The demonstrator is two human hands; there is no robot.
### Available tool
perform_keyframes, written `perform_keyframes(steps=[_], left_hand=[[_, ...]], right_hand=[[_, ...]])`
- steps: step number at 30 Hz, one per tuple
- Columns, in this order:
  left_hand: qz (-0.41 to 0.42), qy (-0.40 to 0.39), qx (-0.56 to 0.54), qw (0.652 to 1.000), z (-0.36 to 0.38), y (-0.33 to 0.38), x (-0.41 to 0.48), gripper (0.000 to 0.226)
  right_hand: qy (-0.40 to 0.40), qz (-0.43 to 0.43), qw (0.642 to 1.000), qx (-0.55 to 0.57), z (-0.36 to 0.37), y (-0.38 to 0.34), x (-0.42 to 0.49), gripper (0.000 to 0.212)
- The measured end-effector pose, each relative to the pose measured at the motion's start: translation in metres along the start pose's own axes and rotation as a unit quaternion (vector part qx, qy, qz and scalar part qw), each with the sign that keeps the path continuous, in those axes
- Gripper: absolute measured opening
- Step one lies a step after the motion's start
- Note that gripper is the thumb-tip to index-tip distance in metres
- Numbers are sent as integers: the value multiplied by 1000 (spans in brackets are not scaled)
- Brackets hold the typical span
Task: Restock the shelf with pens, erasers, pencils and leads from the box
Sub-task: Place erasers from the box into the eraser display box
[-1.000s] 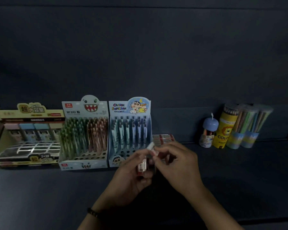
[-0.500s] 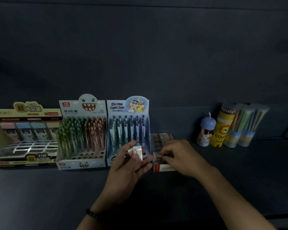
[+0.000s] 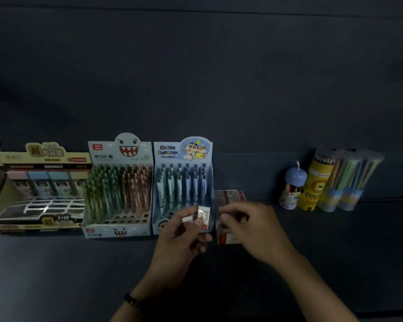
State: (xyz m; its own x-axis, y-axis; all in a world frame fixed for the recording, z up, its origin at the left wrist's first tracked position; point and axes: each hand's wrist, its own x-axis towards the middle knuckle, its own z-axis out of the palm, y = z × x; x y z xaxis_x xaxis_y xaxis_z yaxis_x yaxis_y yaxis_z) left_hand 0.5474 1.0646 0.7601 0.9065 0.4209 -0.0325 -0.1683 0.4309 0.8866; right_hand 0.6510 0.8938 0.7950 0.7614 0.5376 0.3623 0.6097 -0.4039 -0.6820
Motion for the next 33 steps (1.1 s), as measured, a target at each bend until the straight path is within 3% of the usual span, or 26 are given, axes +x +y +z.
perform_keyframes(steps=[3,8,13,25,29,33], left_hand=[[-4,-2,-6,1000,-1,0,3,36],[6,-5,26,1000,-2,-3,4,24],[27,-16,65,997,-1,-4,2,19],[78,-44,137,987,-1,-8,-2,33],[61,-53,115,990,-1,-11,-1,37],[79,-52,123,988,3,-8,-3,21]], right_hand=[[20,28,995,97,19,-19,-18,24],[84,36,985,146,34,-24,-21,29],[99,-32,991,80,40,-25,-20,38],[155,-56,986,37,3,9,-19,31],[113,-32,993,-30,-30,38,-12,25],[12,-11,995,-94,-37,53,-1,18]])
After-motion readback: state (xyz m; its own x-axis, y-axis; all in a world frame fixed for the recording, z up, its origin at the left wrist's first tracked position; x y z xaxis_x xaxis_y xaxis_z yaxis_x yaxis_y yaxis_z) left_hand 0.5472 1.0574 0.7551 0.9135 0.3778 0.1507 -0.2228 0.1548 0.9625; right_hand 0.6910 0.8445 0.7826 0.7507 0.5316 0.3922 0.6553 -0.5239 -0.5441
